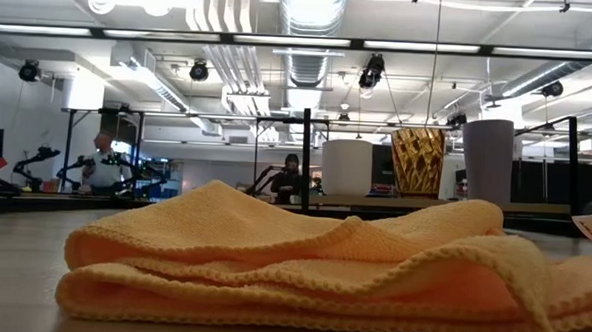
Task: Stack small to large cups/mugs on shelf
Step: Return to Home Position
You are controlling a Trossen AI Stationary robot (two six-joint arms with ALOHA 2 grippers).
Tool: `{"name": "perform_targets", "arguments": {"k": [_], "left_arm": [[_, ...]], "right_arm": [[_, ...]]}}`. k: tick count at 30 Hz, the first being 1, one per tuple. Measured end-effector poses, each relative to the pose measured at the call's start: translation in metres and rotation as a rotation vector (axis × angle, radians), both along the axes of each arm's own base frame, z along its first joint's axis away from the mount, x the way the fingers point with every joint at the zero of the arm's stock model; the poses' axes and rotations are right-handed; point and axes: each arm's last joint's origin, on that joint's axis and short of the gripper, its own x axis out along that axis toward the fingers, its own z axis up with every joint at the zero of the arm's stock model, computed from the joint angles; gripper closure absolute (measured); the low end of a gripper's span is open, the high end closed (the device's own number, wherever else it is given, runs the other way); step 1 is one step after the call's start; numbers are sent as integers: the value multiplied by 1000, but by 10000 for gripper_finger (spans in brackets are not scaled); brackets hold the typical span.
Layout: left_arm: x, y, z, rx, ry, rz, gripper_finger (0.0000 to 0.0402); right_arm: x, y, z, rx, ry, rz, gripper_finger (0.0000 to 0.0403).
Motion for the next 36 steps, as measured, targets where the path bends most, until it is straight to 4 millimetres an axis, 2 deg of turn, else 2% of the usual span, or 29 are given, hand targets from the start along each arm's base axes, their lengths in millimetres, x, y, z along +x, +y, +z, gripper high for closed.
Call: {"name": "perform_targets", "arguments": {"k": [2, 6, 16, 23, 32, 36], "left_arm": [[1, -2, 2, 59, -80, -62, 401], [0, -6, 2, 62, -195, -225, 401], [-8, -6, -31, 26, -160, -230, 401], [-22, -4, -58, 33, -196, -229, 402], [-39, -2, -84, -19, -321, -227, 402], [-42, -2, -91, -21, -355, -226, 402]], "right_arm": [[0, 0, -1, 2, 2, 0, 394], [3, 1, -3, 5, -14, 0, 394], [6, 1, -15, -2, -28, 2, 394], [6, 1, -36, -11, -77, 5, 394], [-3, -1, -76, -30, -181, 7, 394], [0, -3, -87, -12, -233, -114, 394]]}}
